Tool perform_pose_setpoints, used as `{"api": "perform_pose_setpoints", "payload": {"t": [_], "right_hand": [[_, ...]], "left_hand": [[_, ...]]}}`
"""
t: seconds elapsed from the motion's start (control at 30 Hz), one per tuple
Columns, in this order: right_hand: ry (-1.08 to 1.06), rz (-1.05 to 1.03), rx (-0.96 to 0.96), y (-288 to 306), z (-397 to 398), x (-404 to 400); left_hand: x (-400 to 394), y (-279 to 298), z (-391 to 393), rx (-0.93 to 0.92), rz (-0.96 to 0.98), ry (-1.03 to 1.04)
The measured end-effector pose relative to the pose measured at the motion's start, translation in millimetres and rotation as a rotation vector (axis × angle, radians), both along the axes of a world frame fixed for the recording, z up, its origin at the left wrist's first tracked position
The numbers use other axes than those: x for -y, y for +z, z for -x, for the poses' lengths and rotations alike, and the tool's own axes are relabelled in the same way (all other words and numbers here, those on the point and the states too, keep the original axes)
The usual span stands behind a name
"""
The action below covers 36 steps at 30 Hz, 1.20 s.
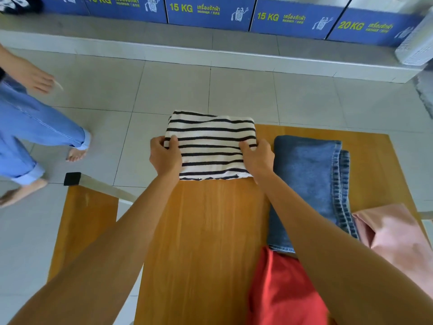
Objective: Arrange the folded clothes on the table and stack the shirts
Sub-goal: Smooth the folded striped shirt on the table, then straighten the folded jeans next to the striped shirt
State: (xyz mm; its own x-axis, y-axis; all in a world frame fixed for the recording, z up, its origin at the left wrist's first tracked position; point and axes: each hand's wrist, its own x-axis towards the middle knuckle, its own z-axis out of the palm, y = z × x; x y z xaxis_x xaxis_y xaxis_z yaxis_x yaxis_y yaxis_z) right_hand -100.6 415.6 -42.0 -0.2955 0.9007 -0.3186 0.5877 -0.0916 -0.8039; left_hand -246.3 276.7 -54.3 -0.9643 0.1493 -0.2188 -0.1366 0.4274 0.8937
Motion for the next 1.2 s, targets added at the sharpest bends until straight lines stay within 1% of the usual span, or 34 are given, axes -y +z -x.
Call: {"api": "perform_pose_setpoints", "payload": {"t": [0.1,0.17,0.27,0.3,0.4,0.47,0.53,0.57,0.63,0.7,0.73,0.77,0.8,0.83,0.87,0.9,0.97,1.0,1.1,1.2], "right_hand": [[0.006,-0.020,0.017,2,1,0],[-0.014,-0.040,0.042,9,-2,-1],[-0.044,-0.175,0.021,19,-17,4],[-0.037,-0.223,0.009,21,-25,7],[0.007,-0.325,-0.012,26,-58,18],[0.023,-0.372,-0.027,29,-82,24],[0.030,-0.399,-0.027,32,-106,28],[0.031,-0.412,-0.018,33,-117,29],[0.016,-0.442,0.028,34,-142,29],[-0.008,-0.484,0.132,33,-167,22],[-0.020,-0.503,0.202,32,-180,15],[-0.031,-0.504,0.279,30,-192,7],[-0.050,-0.469,0.358,29,-202,-1],[-0.068,-0.400,0.430,28,-210,-10],[-0.074,-0.314,0.472,27,-214,-16],[-0.071,-0.224,0.471,25,-219,-24],[-0.043,-0.124,0.442,23,-221,-40],[-0.027,-0.100,0.438,25,-221,-48],[0.033,-0.022,0.412,36,-223,-70],[0.062,0.188,0.235,43,-227,-85]], "left_hand": [[12,-4,2,0.035,-0.019,-0.064],[13,-2,8,0.086,-0.019,-0.059],[11,3,3,0.094,-0.004,-0.039],[10,3,-3,0.046,0.018,-0.045],[9,4,-33,-0.231,0.111,-0.067],[11,10,-65,-0.366,0.069,-0.063],[14,19,-106,-0.410,0.008,-0.086],[17,22,-127,-0.386,-0.006,-0.129],[22,23,-168,-0.265,-0.007,-0.259],[25,17,-197,-0.065,0.026,-0.383],[26,14,-209,0.040,0.067,-0.437],[25,11,-219,0.102,0.131,-0.503],[23,9,-229,0.108,0.207,-0.586],[20,10,-237,0.074,0.276,-0.666],[18,9,-243,0.060,0.338,-0.732],[13,12,-250,0.061,0.388,-0.779],[1,17,-256,0.102,0.450,-0.809],[-5,22,-256,0.155,0.435,-0.795],[-13,27,-249,0.365,0.287,-0.716],[-16,34,-243,0.497,0.172,-0.589]]}}
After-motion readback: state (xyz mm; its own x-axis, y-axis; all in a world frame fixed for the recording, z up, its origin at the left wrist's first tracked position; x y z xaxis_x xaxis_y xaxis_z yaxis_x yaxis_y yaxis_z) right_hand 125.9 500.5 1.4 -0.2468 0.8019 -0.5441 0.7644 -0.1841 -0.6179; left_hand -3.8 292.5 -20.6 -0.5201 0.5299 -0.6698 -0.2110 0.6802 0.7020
